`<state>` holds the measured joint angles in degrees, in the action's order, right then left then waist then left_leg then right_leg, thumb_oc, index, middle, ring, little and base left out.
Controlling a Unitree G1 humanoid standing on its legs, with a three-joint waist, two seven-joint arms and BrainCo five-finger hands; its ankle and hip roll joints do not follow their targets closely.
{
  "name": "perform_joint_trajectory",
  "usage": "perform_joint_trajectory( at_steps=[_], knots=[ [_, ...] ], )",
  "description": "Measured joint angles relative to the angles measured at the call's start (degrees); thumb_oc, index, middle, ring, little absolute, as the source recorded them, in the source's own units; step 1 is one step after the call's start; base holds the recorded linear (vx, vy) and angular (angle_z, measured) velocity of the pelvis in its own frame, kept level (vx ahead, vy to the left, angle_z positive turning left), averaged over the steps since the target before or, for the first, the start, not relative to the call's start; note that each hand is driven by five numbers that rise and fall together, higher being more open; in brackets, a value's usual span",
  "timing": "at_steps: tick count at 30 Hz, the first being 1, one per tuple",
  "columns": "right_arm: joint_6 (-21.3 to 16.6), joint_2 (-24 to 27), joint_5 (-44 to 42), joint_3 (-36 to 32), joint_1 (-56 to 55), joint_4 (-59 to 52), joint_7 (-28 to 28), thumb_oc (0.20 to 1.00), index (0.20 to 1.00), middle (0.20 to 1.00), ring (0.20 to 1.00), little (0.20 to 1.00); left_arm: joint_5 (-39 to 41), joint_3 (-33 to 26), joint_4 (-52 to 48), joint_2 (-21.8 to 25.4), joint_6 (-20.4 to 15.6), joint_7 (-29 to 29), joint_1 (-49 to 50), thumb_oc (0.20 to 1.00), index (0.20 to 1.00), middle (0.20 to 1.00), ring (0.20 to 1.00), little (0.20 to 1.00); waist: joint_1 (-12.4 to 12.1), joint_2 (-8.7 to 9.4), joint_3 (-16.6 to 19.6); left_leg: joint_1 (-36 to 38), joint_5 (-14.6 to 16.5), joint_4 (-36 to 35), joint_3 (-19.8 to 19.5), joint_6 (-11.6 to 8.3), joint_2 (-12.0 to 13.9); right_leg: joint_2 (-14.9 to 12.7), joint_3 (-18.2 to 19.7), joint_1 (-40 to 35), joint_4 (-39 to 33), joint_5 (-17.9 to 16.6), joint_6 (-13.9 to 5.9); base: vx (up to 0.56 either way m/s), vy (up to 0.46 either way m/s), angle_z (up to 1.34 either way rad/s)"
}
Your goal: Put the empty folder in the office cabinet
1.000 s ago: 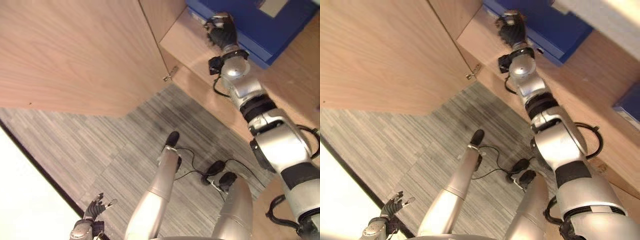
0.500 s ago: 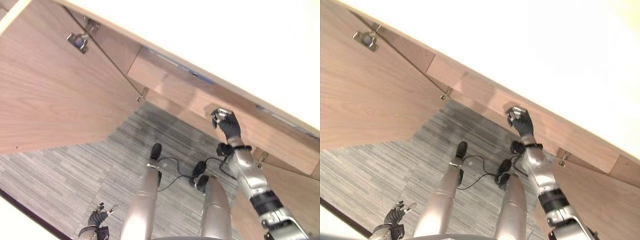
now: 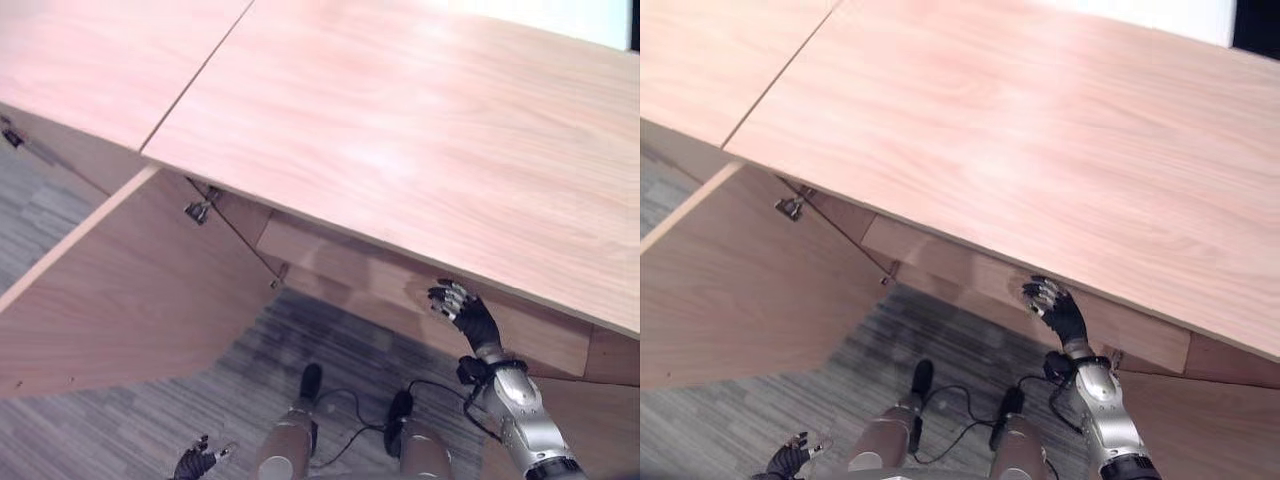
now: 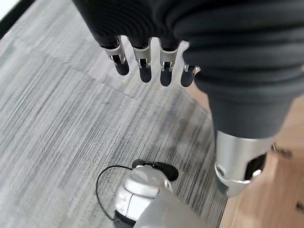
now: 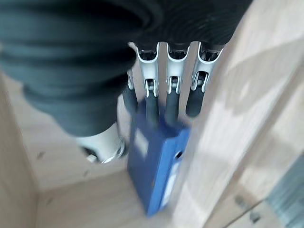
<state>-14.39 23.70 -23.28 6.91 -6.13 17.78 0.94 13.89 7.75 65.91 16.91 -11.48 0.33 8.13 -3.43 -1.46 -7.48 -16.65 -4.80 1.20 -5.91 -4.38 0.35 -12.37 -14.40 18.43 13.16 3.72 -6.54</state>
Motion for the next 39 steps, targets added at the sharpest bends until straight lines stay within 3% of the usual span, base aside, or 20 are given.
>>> perform_joint_trajectory(
  at_steps=[8, 14, 16, 17, 19, 20, 21, 22, 23, 25, 28, 31, 32, 35, 37, 39],
  knots=[
    [1.6, -1.9, 5.7, -0.9, -5.0, 12.7, 0.1, 1.000, 1.000, 1.000, 1.000, 1.000, -7.8, 1.9, 0.4, -1.5, 0.5, -2.0, 1.0, 1.000, 1.000, 1.000, 1.000, 1.000, 3.1, -0.76, 2.5, 11.9, 0.1, -5.9, 5.7, 1.68, 0.0, 1.2, 3.9, -11.2, -11.5, -5.5, -1.27, 0.07, 0.042, -0.36],
    [3.0, -3.1, 9.9, -0.8, -5.3, 21.4, -1.0, 1.000, 1.000, 1.000, 1.000, 1.000, -10.4, 1.8, 0.9, -0.9, 0.8, -2.3, 0.2, 1.000, 1.000, 1.000, 1.000, 1.000, 3.7, -0.63, 4.3, 15.9, 0.7, -5.9, 8.1, 2.48, -0.2, 1.3, 5.9, -14.0, -10.4, -6.0, -1.56, -0.05, -0.019, -0.19],
    [3.7, -3.1, 11.2, 0.0, -3.5, 24.7, -1.0, 1.000, 1.000, 1.000, 1.000, 1.000, -10.6, 1.0, 1.8, -1.1, 1.5, -2.2, -0.1, 1.000, 1.000, 1.000, 1.000, 1.000, 2.5, -0.85, 4.0, 16.5, 1.0, -5.4, 10.4, 3.92, 0.8, 2.0, 5.2, -13.5, -9.9, -7.5, -2.52, -0.13, -0.079, -0.44],
    [3.8, -3.3, 11.3, 0.0, -2.9, 25.1, -1.0, 1.000, 1.000, 1.000, 1.000, 1.000, -10.6, 1.0, 1.9, -1.1, 1.7, -2.1, -0.1, 1.000, 1.000, 1.000, 1.000, 1.000, 2.5, -1.50, 3.6, 16.4, 0.8, -5.7, 11.3, 4.01, 1.8, 2.3, 4.0, -12.6, -6.7, -5.2, -2.81, -0.12, -0.107, -0.41],
    [3.8, -3.8, 11.6, 0.5, -3.1, 25.5, -0.9, 1.000, 1.000, 1.000, 1.000, 1.000, -10.4, 0.4, 1.8, -0.9, 1.6, -2.0, 0.8, 1.000, 1.000, 1.000, 1.000, 1.000, 1.1, -1.58, 4.1, 15.9, 0.8, -5.5, 11.7, 3.56, 3.1, 3.5, 3.9, -9.2, 7.3, 1.6, -2.57, -0.08, -0.163, -0.24],
    [3.8, -4.7, 11.6, 0.7, -3.1, 26.0, -0.9, 1.000, 1.000, 1.000, 1.000, 1.000, -9.2, -1.4, 1.7, -0.4, 1.9, -2.1, 2.1, 1.000, 1.000, 1.000, 1.000, 1.000, 0.0, -0.34, 4.8, 15.3, 0.5, -5.1, 13.1, 3.21, 3.5, 3.5, 2.5, -8.8, 14.3, 6.7, -1.32, -0.06, -0.216, -0.43],
    [3.9, -5.3, 11.6, 0.8, -3.1, 27.2, -1.0, 1.000, 1.000, 1.000, 1.000, 1.000, -8.2, -3.2, 2.8, -0.4, 2.2, -2.0, 2.7, 1.000, 1.000, 1.000, 1.000, 1.000, -1.0, 1.01, 5.6, 15.2, 0.5, -5.0, 13.3, 2.30, 3.4, 3.6, 2.3, -9.7, 12.8, 8.8, -1.02, -0.04, -0.189, -0.37],
    [3.9, -5.6, 11.6, 0.7, -2.8, 27.8, -1.0, 1.000, 1.000, 1.000, 1.000, 1.000, -7.5, -3.6, 3.7, -0.3, 2.4, -1.9, 3.0, 1.000, 1.000, 1.000, 1.000, 1.000, -1.1, 2.07, 6.1, 14.9, 0.4, -5.0, 13.2, 2.02, 3.0, 3.9, 2.3, -11.4, 8.5, 10.9, 0.98, -0.03, -0.126, -0.25],
    [3.9, -5.3, 11.6, 0.7, -2.3, 28.5, -1.1, 1.000, 1.000, 1.000, 1.000, 1.000, -7.4, -3.7, 5.1, -1.0, 2.7, -1.9, 2.9, 1.000, 1.000, 1.000, 1.000, 1.000, -1.3, 1.88, 6.4, 15.2, -0.4, -4.8, 12.5, 1.42, 3.7, 5.6, 1.8, -13.6, 4.0, 11.9, 3.48, -0.06, -0.175, -0.17],
    [4.0, -4.6, 11.6, 0.6, -2.8, 29.1, -1.2, 1.000, 1.000, 1.000, 1.000, 1.000, -6.7, -3.4, 6.2, -2.2, 2.8, -2.0, 3.4, 1.000, 1.000, 1.000, 1.000, 1.000, -2.0, -0.07, 6.7, 14.8, -1.6, -4.2, 11.4, 0.91, 5.5, 8.5, 1.8, -15.4, -0.2, 9.9, 4.39, -0.10, -0.186, -0.10],
    [4.3, -4.3, 11.6, 0.7, -3.2, 29.9, -1.5, 1.000, 1.000, 1.000, 1.000, 1.000, -6.2, -3.4, 6.5, -3.0, 2.8, -1.8, 3.2, 1.000, 1.000, 1.000, 1.000, 1.000, -2.0, -1.03, 6.6, 13.1, -2.7, -2.0, 9.3, -0.19, 6.1, 9.3, 1.2, -15.7, -1.1, 9.3, 5.31, -0.09, -0.098, 0.10],
    [5.1, -4.3, 11.5, 0.7, -1.8, 32.4, -2.2, 1.000, 1.000, 1.000, 1.000, 1.000, -5.0, -3.3, 6.1, -3.4, 2.8, -1.5, 0.6, 1.000, 1.000, 1.000, 1.000, 1.000, -2.5, -0.48, 5.4, 9.1, -6.5, 3.2, 5.3, -3.19, 5.7, 9.2, 1.2, -16.5, -4.6, 6.9, 6.93, -0.23, -0.056, 0.04],
    [5.2, -4.1, 11.5, 0.7, -1.7, 32.5, -2.3, 1.000, 1.000, 1.000, 1.000, 1.000, -4.8, -3.3, 5.9, -3.4, 2.8, -1.3, 0.1, 1.000, 1.000, 1.000, 1.000, 1.000, -2.9, -0.33, 5.1, 8.2, -6.6, 3.6, 4.5, -3.88, 5.7, 9.4, 1.4, -16.7, -5.9, 6.2, 7.38, -0.29, -0.037, -0.08],
    [5.1, -3.0, 11.5, 2.7, -0.4, 33.6, -2.4, 1.000, 1.000, 1.000, 1.000, 1.000, -4.0, -3.4, 7.0, -3.4, 2.7, -0.8, -1.6, 1.000, 1.000, 1.000, 1.000, 1.000, -2.4, 0.84, 4.5, 7.9, -10.9, 2.0, 0.6, -5.63, 5.6, 9.0, 0.7, -15.2, -6.7, 3.5, 9.73, -0.22, 0.028, -0.12],
    [5.1, -2.8, 11.4, 2.3, -0.7, 34.1, -3.1, 1.000, 1.000, 1.000, 1.000, 1.000, -4.0, -3.5, 7.6, -3.4, 2.8, -0.8, -2.8, 1.000, 1.000, 1.000, 1.000, 1.000, -0.8, 3.51, 3.4, 10.8, -1.9, 9.2, 7.4, -2.71, 5.2, 6.3, -4.2, -17.3, -10.4, 0.0, 10.26, -0.19, 0.073, -0.03],
    [5.1, -2.5, 11.2, 1.7, -1.4, 34.0, -3.3, 1.000, 1.000, 1.000, 1.000, 1.000, -4.1, -3.5, 8.1, -3.3, 2.9, -0.4, -4.0, 1.000, 1.000, 1.000, 1.000, 1.000, 1.7, 3.14, 3.1, 13.0, -0.3, 10.7, 10.7, -2.30, 5.9, 5.6, -7.2, -19.1, -11.7, -0.4, 9.44, -0.08, 0.072, 0.59]
  ],
)
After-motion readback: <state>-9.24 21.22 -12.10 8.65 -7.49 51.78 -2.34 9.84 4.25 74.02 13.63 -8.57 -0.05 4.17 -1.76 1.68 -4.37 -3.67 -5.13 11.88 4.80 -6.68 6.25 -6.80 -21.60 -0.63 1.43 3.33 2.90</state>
